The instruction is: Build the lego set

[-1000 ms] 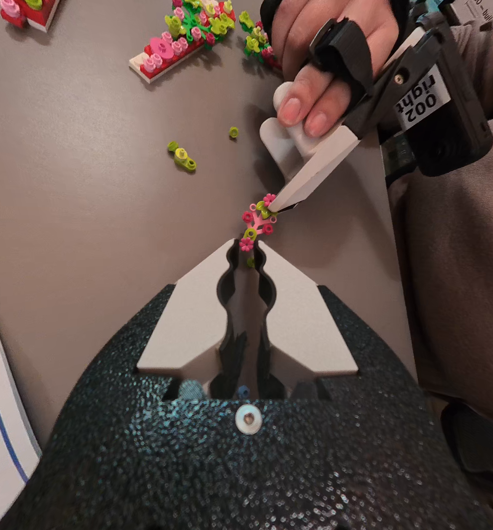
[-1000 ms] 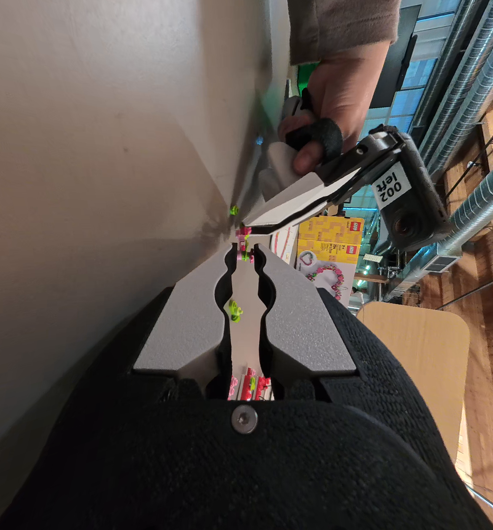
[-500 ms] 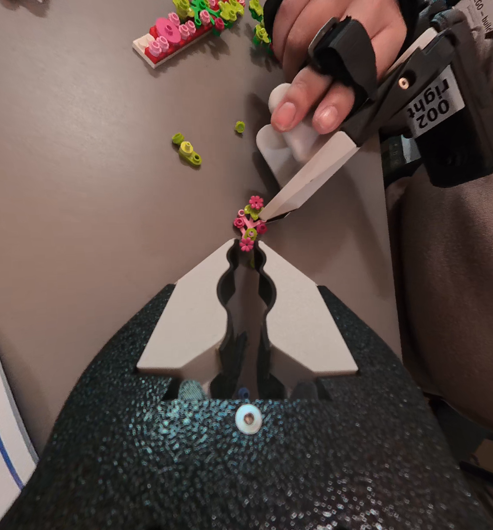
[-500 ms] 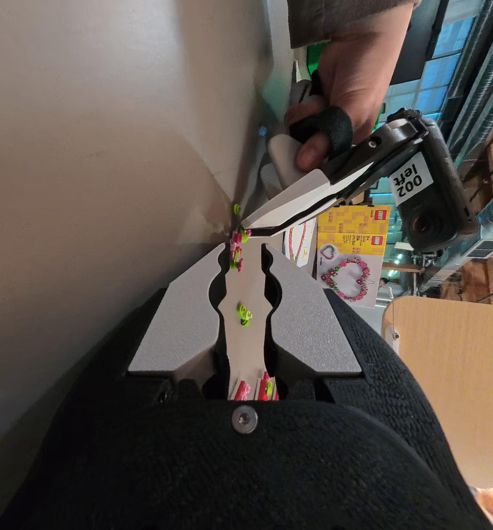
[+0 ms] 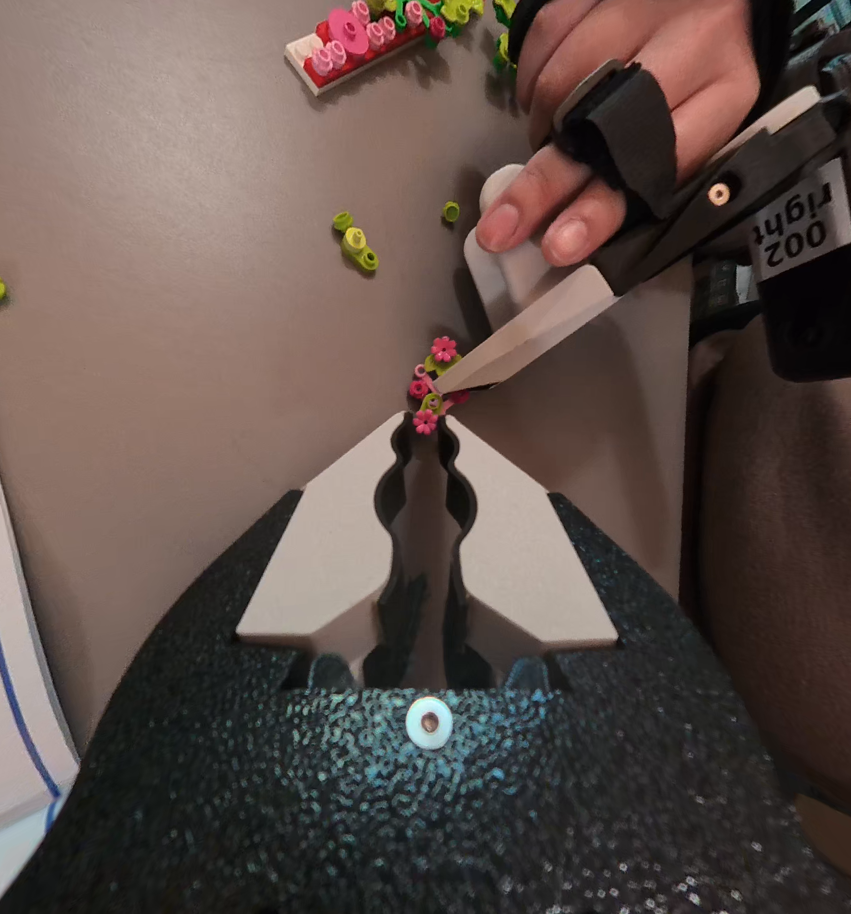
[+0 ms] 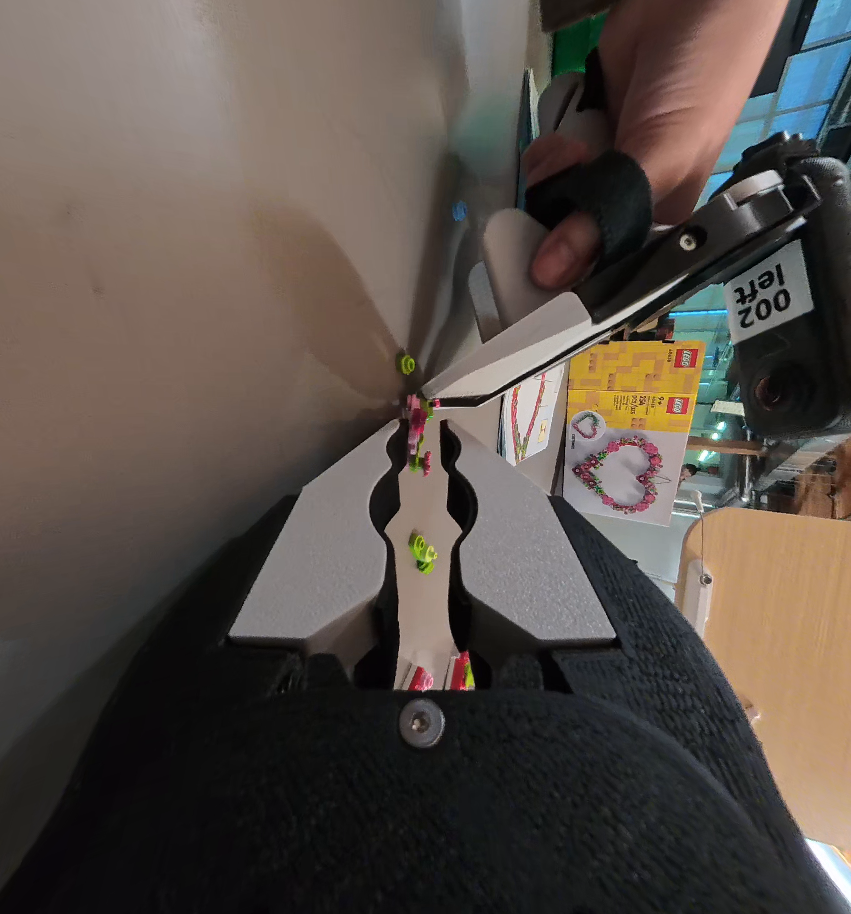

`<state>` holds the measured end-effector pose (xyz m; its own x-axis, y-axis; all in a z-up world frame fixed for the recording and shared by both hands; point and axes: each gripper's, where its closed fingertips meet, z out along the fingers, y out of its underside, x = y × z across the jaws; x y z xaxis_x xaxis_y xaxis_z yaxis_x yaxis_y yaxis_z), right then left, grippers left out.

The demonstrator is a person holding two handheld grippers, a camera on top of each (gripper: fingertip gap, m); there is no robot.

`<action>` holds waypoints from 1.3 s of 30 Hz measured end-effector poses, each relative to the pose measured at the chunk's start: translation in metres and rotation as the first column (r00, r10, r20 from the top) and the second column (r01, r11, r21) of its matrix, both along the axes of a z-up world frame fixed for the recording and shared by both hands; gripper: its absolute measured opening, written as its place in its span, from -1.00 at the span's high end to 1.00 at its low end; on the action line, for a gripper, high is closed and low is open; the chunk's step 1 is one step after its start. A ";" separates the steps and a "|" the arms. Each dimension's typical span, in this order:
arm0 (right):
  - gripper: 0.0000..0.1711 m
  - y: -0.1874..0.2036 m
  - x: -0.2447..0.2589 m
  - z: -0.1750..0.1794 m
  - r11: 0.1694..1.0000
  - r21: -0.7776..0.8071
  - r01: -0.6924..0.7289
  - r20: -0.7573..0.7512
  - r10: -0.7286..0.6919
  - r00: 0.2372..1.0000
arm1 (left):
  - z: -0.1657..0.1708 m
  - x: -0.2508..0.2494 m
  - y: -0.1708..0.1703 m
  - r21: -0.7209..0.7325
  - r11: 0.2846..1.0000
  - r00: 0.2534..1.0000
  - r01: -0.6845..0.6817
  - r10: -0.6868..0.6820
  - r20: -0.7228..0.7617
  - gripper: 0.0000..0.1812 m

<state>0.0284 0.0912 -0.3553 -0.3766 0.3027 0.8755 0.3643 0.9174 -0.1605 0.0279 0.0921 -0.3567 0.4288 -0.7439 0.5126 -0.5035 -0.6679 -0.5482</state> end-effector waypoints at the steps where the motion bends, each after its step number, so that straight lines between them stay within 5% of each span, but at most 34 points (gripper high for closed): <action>1: 0.86 0.000 -0.001 0.000 1.000 0.002 0.001 -0.001 -0.001 1.000 | 0.000 0.000 -0.001 -0.008 1.000 1.000 -0.005 0.005 -0.003 0.91; 39: 0.84 0.000 -0.002 0.005 0.989 -0.137 0.046 0.016 -0.044 0.999 | 0.000 -0.002 -0.003 -0.091 0.991 0.995 -0.096 0.095 -0.012 0.91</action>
<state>0.0259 0.0916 -0.3507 -0.3710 0.4367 0.8195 0.4079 0.8695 -0.2787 0.0262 0.0895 -0.3566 0.4999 -0.6497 0.5727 -0.4390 -0.7601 -0.4791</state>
